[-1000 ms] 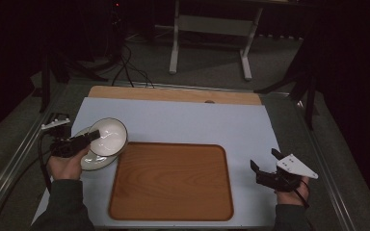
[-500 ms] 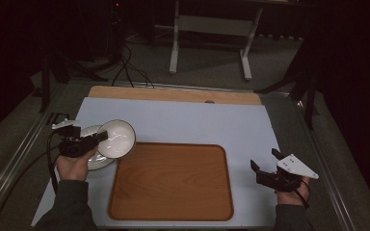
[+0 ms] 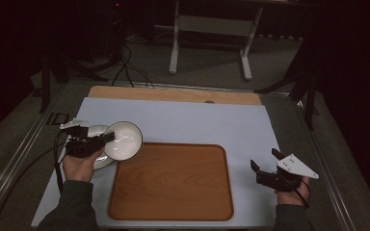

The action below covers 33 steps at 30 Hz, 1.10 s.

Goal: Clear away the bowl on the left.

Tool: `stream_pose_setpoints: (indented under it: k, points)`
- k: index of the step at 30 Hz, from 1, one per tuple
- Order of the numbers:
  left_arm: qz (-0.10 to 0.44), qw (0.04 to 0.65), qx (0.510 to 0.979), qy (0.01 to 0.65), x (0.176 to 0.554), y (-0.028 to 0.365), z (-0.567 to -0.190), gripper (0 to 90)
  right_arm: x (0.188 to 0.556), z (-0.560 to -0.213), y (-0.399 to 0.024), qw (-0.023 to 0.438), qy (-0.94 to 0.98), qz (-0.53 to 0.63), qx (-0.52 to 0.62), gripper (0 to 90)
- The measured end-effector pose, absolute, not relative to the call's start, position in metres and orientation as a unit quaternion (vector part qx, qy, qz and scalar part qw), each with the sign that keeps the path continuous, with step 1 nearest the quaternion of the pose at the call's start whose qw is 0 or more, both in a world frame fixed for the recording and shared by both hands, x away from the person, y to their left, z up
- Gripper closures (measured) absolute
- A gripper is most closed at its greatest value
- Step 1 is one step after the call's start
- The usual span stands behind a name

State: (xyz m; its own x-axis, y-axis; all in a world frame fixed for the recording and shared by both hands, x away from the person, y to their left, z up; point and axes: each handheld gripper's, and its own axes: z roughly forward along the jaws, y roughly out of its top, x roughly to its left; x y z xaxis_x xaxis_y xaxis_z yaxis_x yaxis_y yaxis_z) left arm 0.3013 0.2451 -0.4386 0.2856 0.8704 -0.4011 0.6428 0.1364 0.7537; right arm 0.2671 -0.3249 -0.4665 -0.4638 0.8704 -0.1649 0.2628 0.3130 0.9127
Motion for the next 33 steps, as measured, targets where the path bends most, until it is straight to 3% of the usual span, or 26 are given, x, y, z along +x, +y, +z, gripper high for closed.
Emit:
stream_pose_setpoints:
  k: [33]
  points:
    - [0.093, 0.470, 0.681, 0.554, 0.301, 0.215, -0.441, 81.8, 0.267, -0.466, -0.325, 0.345, 0.733, 0.441, 0.386, 14.0]
